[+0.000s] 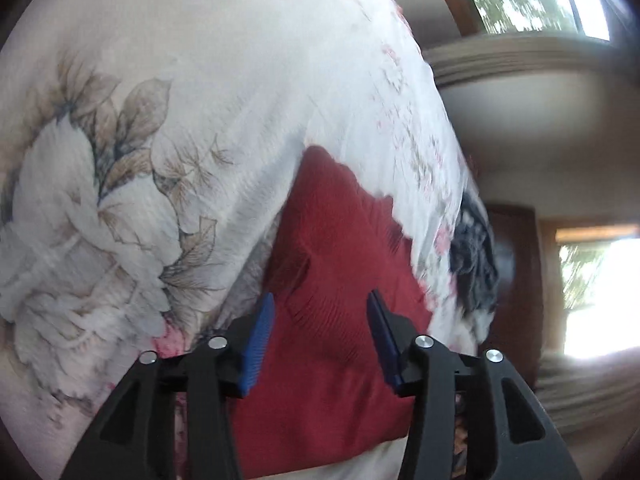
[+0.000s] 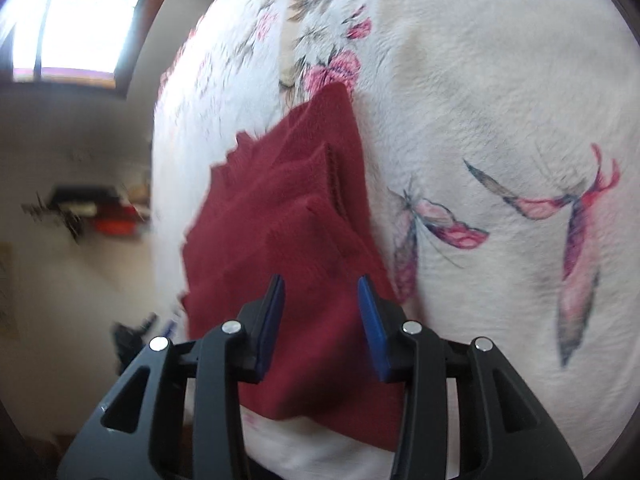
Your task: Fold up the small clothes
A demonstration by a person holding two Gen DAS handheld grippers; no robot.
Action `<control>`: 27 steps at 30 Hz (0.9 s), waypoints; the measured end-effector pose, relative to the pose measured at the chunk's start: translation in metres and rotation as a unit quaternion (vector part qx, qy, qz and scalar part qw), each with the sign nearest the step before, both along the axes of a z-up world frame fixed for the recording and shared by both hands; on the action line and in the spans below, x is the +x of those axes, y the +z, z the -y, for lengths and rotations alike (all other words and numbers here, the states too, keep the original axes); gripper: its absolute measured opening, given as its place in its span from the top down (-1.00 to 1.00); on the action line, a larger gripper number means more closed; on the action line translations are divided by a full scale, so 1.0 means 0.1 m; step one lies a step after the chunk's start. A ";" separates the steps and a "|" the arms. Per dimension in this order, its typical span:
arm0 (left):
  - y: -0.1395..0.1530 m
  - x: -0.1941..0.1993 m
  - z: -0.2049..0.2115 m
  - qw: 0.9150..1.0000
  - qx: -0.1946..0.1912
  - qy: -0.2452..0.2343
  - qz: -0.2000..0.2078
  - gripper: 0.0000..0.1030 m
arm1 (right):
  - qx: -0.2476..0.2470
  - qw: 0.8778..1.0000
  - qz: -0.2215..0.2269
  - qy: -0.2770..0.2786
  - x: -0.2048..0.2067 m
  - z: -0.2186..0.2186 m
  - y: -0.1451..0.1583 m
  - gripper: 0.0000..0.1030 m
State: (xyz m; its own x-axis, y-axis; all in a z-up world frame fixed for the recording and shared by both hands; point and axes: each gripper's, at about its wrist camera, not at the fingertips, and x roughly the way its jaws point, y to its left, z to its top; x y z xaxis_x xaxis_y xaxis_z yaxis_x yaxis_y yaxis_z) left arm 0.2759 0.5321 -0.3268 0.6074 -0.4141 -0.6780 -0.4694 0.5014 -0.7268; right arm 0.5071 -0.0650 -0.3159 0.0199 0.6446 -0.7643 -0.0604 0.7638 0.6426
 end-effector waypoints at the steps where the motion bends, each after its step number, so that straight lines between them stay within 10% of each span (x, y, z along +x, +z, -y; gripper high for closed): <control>1: -0.01 0.02 0.04 1.000 0.014 -0.016 -0.006 -0.05 | -0.016 1.000 0.011 0.010 -0.01 -0.03 0.00 0.18; 13: -0.14 0.29 0.36 0.977 0.154 -0.126 -0.073 -0.29 | -0.085 0.994 0.042 0.056 0.04 -0.43 -0.25 0.09; 16: -0.16 0.31 0.42 0.970 0.173 -0.144 -0.090 0.64 | -0.098 0.992 0.049 0.065 0.00 -0.45 -0.25 0.19; 18: -0.11 0.29 0.45 0.967 0.194 -0.140 -0.086 0.76 | -0.111 0.989 0.060 0.076 -0.04 -0.47 -0.23 0.89; 27: 0.74 -0.03 0.67 0.956 0.273 -0.109 0.021 0.88 | -0.128 0.976 0.158 0.079 -0.40 -0.50 0.36 0.89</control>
